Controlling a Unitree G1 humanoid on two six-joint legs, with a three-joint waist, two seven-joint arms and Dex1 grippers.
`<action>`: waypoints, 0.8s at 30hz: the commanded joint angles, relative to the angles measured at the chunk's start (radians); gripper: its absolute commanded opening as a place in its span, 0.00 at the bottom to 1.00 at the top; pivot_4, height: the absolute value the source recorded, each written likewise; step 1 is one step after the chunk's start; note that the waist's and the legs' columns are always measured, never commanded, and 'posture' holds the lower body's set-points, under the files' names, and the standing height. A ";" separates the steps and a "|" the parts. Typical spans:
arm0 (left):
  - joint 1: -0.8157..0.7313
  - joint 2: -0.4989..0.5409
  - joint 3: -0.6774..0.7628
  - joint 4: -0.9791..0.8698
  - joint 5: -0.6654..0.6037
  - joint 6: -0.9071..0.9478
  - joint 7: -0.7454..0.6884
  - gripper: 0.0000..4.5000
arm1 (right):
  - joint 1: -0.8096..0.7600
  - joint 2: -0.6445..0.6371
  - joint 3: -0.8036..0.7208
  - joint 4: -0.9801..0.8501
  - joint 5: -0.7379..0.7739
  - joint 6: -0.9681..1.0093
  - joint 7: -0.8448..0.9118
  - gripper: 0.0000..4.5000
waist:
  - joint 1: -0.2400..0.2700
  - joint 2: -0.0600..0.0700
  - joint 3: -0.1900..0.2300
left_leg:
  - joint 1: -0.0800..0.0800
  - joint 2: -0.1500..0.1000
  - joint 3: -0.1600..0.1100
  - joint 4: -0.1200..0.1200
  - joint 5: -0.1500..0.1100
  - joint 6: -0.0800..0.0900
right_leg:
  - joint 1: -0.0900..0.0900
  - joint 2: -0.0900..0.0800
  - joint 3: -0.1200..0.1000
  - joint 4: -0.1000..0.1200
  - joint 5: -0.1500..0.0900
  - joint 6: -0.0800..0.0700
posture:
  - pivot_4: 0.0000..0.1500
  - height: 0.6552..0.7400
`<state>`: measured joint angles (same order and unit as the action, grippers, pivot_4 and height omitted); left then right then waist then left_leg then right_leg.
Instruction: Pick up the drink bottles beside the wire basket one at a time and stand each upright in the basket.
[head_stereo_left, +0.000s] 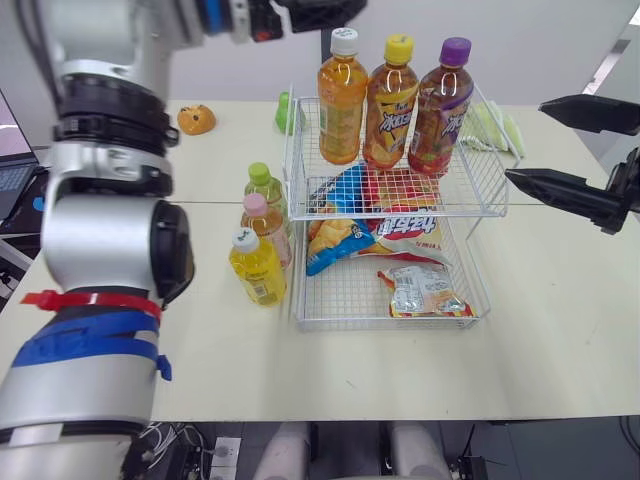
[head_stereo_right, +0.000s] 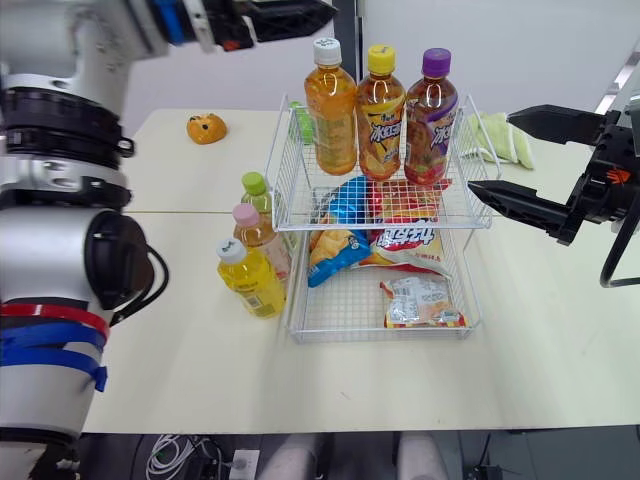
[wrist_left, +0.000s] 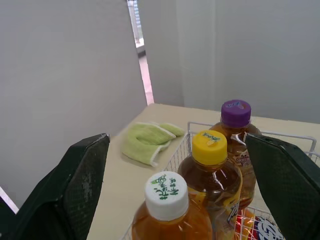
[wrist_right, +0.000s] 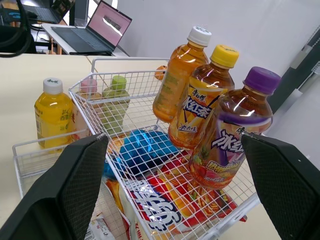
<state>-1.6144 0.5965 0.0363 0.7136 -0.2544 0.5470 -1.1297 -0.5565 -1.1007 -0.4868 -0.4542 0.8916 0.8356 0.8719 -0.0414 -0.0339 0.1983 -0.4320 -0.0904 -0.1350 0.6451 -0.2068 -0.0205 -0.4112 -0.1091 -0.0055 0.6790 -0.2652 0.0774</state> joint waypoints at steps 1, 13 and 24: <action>0.041 0.109 0.065 -0.153 -0.052 0.072 -0.023 1.00 | -0.007 -0.017 -0.003 0.002 -0.022 -0.055 0.016 1.00 | -0.001 0.000 0.000 | 0.000 0.000 0.000 0.000 0.000 0.000 | 0.000 0.000 0.000 0.000 0.000 0.000 | 1.00 1.00; 0.759 0.401 0.464 -0.820 -0.197 0.358 0.112 1.00 | -0.053 0.036 0.128 0.065 -0.078 -0.211 0.110 1.00 | -0.004 0.001 -0.001 | 0.002 0.002 0.001 0.000 0.000 0.000 | 0.001 0.001 0.003 0.000 0.000 -0.001 | 1.00 1.00; 1.550 0.311 0.896 -1.302 -0.417 0.517 0.056 1.00 | -0.234 0.061 0.310 0.154 0.003 -0.176 0.386 1.00 | 0.013 0.002 -0.001 | 0.007 0.012 0.008 -0.002 -0.001 -0.001 | 0.003 0.007 0.006 -0.004 0.003 -0.007 | 1.00 1.00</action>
<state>-0.0851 0.9107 0.8743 -0.5132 -0.6031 1.0364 -1.0616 -0.7647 -1.0376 -0.1789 -0.3014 0.8783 0.6537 1.2243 -0.0281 -0.0319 0.1974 -0.4242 -0.0770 -0.1270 0.6436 -0.2075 -0.0212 -0.4075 -0.1021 0.0001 0.6740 -0.2625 0.0693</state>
